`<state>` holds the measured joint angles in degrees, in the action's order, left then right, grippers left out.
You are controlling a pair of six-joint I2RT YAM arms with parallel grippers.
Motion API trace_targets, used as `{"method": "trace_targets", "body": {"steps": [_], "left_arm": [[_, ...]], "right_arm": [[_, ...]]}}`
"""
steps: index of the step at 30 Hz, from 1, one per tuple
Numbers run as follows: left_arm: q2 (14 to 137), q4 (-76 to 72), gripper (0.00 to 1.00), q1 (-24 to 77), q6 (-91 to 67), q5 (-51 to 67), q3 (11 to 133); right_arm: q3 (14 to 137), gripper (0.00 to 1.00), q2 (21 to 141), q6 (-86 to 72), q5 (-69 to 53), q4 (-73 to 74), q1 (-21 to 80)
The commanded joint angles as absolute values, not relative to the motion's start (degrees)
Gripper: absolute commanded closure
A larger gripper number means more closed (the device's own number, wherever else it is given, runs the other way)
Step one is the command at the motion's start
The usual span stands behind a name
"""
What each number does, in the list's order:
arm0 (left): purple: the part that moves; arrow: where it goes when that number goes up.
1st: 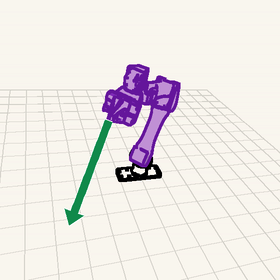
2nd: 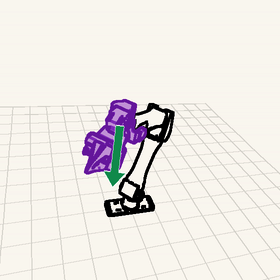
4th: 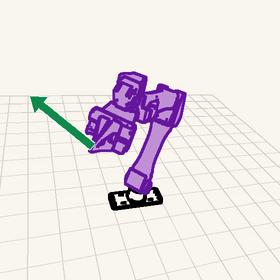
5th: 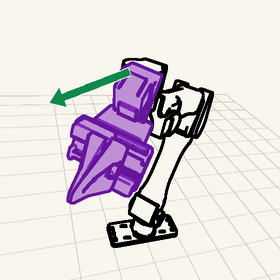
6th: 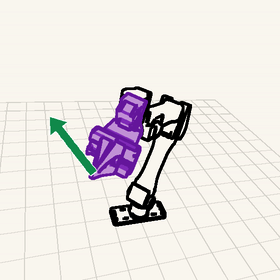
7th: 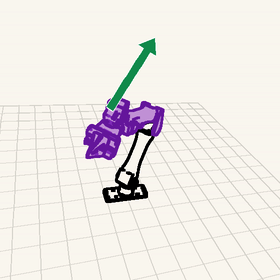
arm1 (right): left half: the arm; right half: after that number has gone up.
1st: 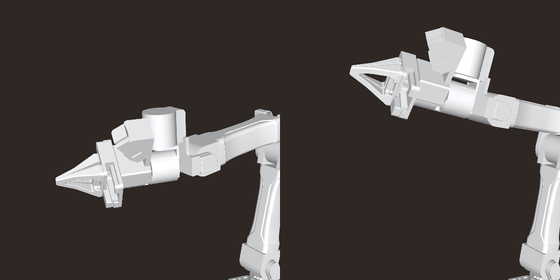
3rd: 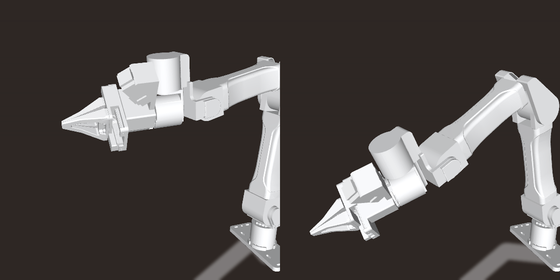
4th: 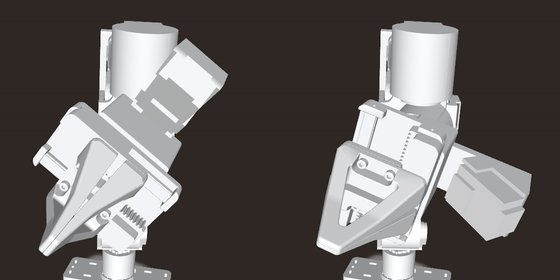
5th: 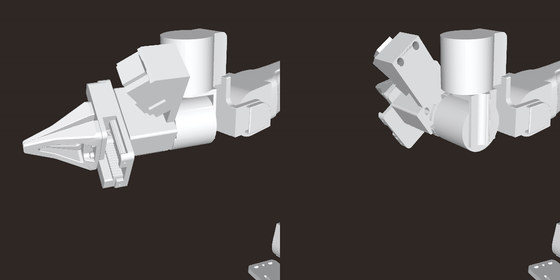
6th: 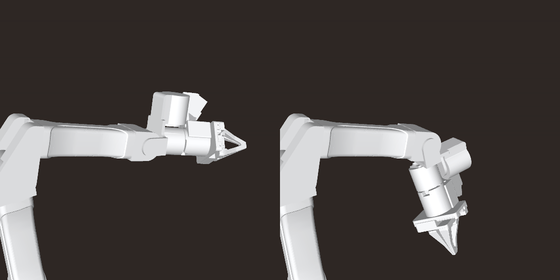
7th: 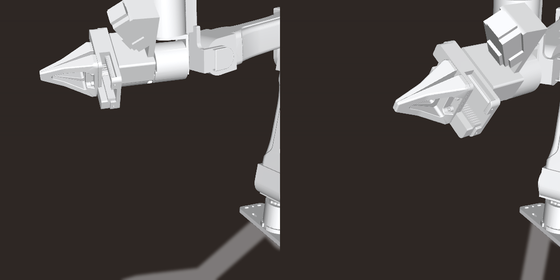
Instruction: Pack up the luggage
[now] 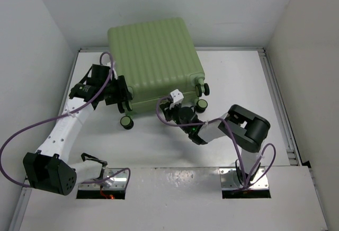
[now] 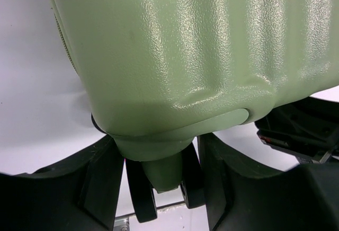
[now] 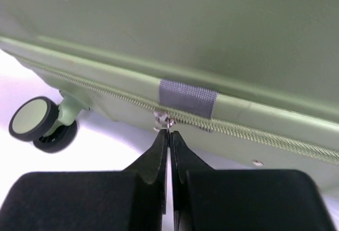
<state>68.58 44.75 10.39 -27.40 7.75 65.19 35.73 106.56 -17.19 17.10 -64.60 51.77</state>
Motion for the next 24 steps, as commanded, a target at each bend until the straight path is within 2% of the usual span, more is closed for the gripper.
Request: {"method": "trace_targets", "body": {"steps": [1, 4, 9, 11, 21, 24], "left_arm": [[71.3, 46.4, 0.45, 9.2, -24.5, 7.1, 62.8], [71.3, 46.4, 0.46, 8.7, -24.5, 7.1, 62.2], [72.4, 46.4, 0.59, 6.4, -24.5, 6.6, 62.2], [72.9, 46.9, 0.60, 5.1, -24.5, 6.6, 61.6], [74.3, 47.5, 0.98, 2.8, -24.0, 4.5, 61.6], [74.8, 48.0, 1.00, 2.2, -24.0, 3.1, 61.6]], "right_arm": [[33.6, 1.00, 101.8, -15.4, 17.9, -70.2, 51.2], [31.4, 1.00, 99.7, -15.6, 19.4, -68.5, 50.8], [28.1, 1.00, 96.6, -15.9, 21.5, -64.3, 48.6], [27.6, 1.00, 95.9, -16.4, 21.4, -63.4, 46.5], [26.5, 1.00, 94.5, -16.0, 20.9, -60.3, 38.4], [24.7, 1.00, 92.0, -15.4, 20.6, -60.0, 36.7]]}}
